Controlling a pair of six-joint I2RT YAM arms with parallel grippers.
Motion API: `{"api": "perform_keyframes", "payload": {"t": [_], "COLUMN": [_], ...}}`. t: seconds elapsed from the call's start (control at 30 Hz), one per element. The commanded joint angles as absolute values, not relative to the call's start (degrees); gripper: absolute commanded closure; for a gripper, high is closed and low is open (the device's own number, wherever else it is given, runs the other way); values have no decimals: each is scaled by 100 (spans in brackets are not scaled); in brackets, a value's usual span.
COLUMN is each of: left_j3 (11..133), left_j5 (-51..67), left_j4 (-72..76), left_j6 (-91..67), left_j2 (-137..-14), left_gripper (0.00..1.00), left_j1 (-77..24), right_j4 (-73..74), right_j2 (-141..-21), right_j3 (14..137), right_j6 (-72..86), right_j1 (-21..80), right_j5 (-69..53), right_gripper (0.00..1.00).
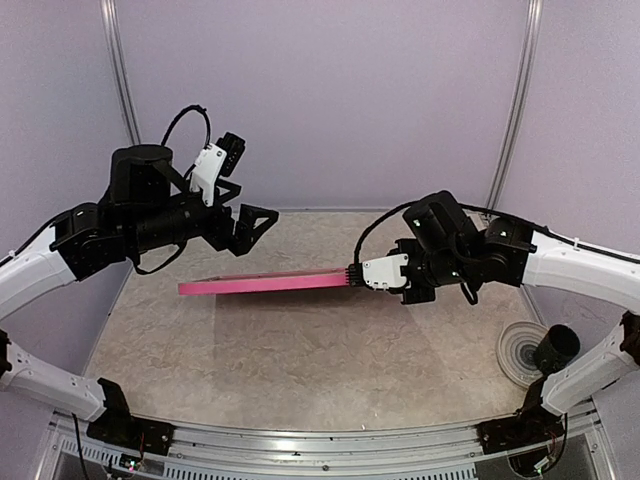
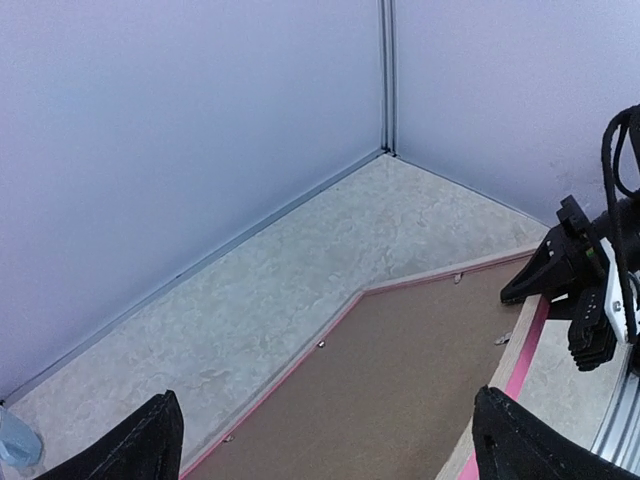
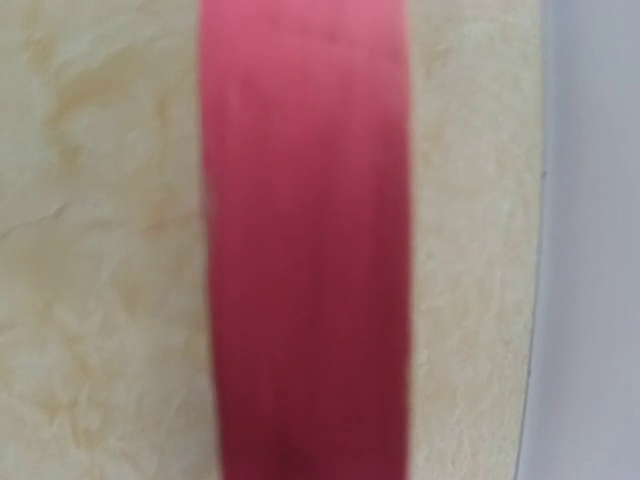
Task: Put the photo into the frame
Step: Turn over the photo frame.
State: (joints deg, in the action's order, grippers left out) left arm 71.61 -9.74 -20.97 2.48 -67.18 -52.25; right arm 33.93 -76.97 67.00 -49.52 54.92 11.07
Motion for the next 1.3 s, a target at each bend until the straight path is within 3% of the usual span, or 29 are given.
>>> {"api": "perform_keyframes", "payload": {"t": [0.0, 0.27, 0.87, 1.27], "left_j3": [7055, 6789, 6216, 5827], "left_j5": [-1418, -2376, -2374, -2290], "left_j4": [-1425, -943, -541, -308], "left_j6": [26, -148, -410, -587], "left_j2": [-6190, -5756, -5657, -5682], "left_gripper": [1, 1, 1, 1], "left_j1": [-5359, -5633, -5756, -5806], "right_j4": [3269, 3458, 3886, 2841], "right_j2": [-7886, -8070, -8719, -8236], "right_j3": [7516, 8235, 10151, 9604], "right_j6": [-3628, -2832, -337, 1537], "right_j1": [5306, 5007, 3671, 2431], "right_j5": [694, 532, -309, -1869], "right_gripper": [100, 100, 100, 100]}}
